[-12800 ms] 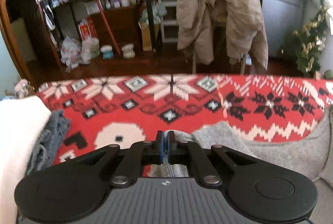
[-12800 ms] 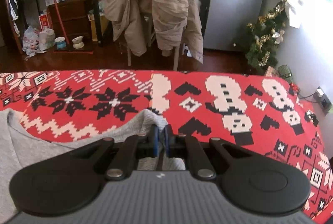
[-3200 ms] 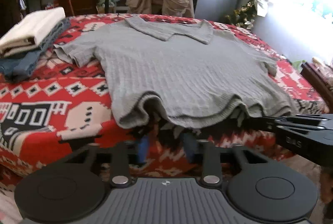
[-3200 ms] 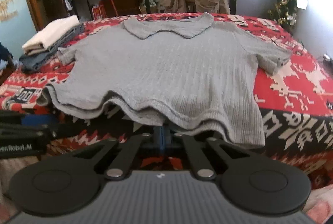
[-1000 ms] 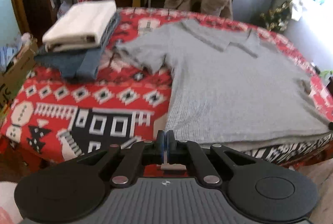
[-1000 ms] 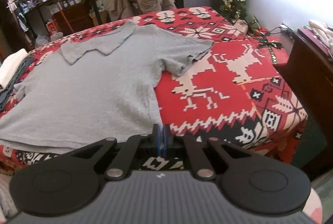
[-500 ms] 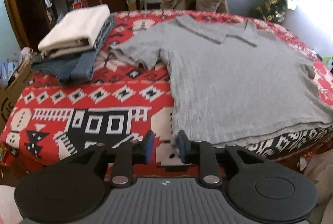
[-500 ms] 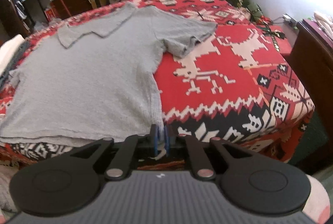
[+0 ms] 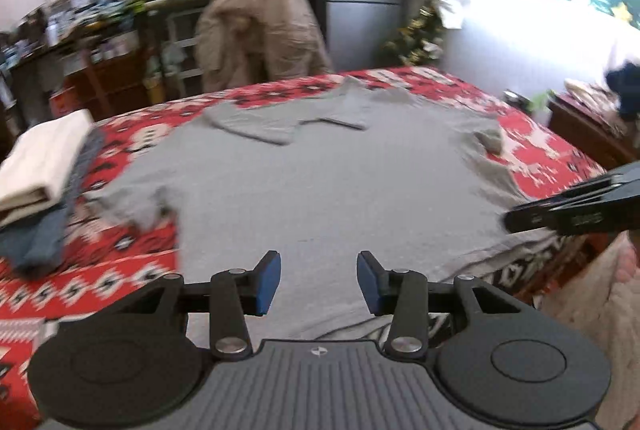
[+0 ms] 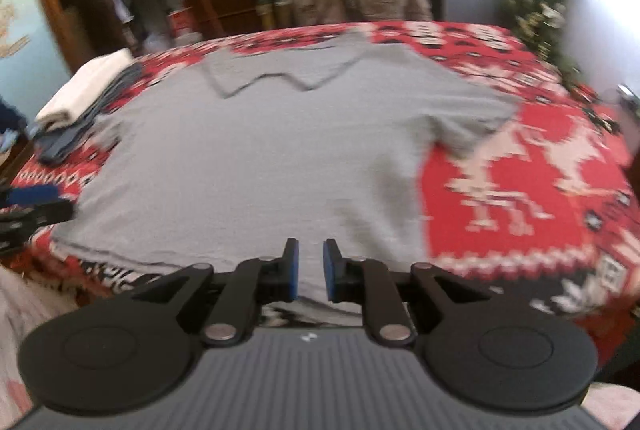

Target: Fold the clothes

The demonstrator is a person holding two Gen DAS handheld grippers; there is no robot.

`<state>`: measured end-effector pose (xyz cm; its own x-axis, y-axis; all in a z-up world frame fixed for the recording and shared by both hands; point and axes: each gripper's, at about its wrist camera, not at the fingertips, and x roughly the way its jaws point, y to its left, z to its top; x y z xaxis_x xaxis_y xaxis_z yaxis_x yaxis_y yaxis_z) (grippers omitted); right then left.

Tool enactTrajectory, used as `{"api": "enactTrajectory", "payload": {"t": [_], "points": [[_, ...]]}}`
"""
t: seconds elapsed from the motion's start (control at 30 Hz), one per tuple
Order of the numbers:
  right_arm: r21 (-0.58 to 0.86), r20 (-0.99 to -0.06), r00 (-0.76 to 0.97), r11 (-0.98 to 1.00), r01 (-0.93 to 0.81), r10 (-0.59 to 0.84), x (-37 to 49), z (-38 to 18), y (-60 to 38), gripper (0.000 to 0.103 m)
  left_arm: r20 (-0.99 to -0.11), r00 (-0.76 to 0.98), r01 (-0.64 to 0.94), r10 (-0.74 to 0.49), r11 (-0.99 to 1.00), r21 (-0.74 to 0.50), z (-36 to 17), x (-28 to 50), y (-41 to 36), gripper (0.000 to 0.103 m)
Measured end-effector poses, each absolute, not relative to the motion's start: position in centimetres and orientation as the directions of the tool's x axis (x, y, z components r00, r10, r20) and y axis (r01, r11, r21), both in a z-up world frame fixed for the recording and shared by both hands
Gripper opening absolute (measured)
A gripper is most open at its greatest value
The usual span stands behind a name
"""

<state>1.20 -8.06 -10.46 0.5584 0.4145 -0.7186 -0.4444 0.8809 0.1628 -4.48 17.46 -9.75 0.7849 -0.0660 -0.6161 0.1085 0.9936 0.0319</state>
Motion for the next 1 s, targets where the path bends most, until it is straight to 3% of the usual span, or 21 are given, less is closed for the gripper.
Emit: {"api": "enactTrajectory", "payload": {"t": [0.3, 0.37, 0.5, 0.67, 1.0], "points": [[0.105, -0.736, 0.547, 0.866, -0.488, 0.398, -0.5, -12.5, -6.0, 0.016, -0.69, 0.717, 0.196, -0.102, 0.979, 0.059, -13.2, -4.4, 16.3, 0.037], [0.094, -0.737, 0.546, 0.86, -0.501, 0.399, -1.0, -12.4, -6.1, 0.016, -0.673, 0.734, 0.199, -0.094, 0.977, 0.079, -13.3, -5.0, 16.2, 0.032], [0.104, -0.704, 0.554, 0.836, -0.539, 0.444, -1.8, -11.5, -6.0, 0.016, -0.624, 0.766, 0.244, -0.151, 0.968, 0.066, -12.4, -5.6, 15.8, 0.031], [-0.04, -0.723, 0.544, 0.759, -0.65, 0.427, -3.1, -11.6, -3.2, 0.019, -0.626, 0.766, 0.287, -0.148, 0.949, 0.128, -12.7, -5.2, 14.6, 0.032], [-0.382, -0.726, 0.619, 0.573, -0.725, 0.299, -5.0, -13.0, 1.0, 0.02, -0.638, 0.755, 0.289, -0.154, 0.951, 0.113, -13.1, -4.9, 14.8, 0.032]]}}
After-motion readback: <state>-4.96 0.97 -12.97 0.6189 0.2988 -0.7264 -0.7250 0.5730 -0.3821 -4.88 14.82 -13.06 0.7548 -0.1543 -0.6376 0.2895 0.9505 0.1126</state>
